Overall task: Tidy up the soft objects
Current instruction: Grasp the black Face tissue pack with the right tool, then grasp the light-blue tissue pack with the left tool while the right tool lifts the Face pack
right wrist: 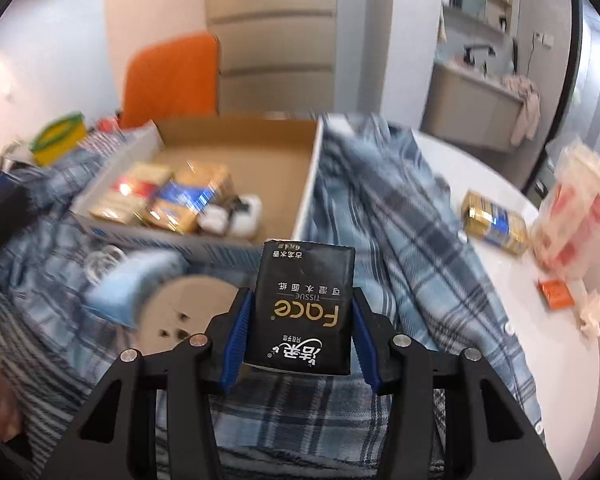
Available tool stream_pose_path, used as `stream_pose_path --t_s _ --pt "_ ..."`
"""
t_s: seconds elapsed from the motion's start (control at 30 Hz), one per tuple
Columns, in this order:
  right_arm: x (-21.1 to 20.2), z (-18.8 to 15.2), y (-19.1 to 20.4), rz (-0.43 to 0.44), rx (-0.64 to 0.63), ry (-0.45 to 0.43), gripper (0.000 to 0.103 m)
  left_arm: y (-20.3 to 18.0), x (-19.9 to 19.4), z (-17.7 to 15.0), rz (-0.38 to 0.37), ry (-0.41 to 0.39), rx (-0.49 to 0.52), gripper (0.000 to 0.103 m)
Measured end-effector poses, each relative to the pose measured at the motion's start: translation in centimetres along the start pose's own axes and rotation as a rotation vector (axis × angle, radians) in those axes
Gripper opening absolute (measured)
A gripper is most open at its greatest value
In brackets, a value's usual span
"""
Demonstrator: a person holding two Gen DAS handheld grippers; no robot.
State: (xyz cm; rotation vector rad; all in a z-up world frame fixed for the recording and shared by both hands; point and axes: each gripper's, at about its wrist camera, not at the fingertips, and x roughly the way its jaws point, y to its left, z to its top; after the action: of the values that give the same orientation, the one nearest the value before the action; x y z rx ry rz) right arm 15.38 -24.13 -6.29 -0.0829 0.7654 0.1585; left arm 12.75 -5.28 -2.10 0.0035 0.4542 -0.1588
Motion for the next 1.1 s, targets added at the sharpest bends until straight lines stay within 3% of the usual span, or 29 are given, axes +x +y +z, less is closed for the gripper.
stream_pose_path --t_s 0.23,0.4,0.5,0.6,0.7,0.83,0.87,0.9,1.1 --pt "0.2 0.3 0.1 0.000 0.011 0.010 0.050 0.7 2.4 -0.1 -0.068 0.146 -0.047 0.091" --pt "0.1 0.1 0.0 -0.001 0.009 0.008 0.050 1.0 4.5 -0.3 -0.124 0.297 -0.114 0.075" --pt "0.1 0.0 0.0 0.000 0.011 0.010 0.050 1.4 6.1 -1.1 -0.199 0.400 -0.183 0.064" --pt "0.2 0.0 0.0 0.000 0.009 0.010 0.050 1.2 7.2 -2.3 -0.233 0.462 -0.180 0.055" --pt "0.3 0.0 0.0 -0.001 0.007 0.013 0.050 -0.1 6.8 -2.4 -0.265 0.464 -0.131 0.055" --pt "0.3 0.0 0.0 -0.001 0.008 0.010 0.050 -1.6 7.0 -2.8 -0.217 0.484 -0.051 0.055" --pt "0.3 0.0 0.0 -0.001 0.009 0.009 0.050 -1.7 7.1 -2.9 -0.203 0.490 -0.044 0.052" --pt "0.3 0.0 0.0 -0.001 0.008 0.008 0.050 -1.7 7.1 -2.9 -0.198 0.486 -0.042 0.040" --pt "0.3 -0.1 0.1 -0.003 0.002 0.014 0.050 -2.0 5.3 -2.5 -0.222 0.398 -0.013 0.037"
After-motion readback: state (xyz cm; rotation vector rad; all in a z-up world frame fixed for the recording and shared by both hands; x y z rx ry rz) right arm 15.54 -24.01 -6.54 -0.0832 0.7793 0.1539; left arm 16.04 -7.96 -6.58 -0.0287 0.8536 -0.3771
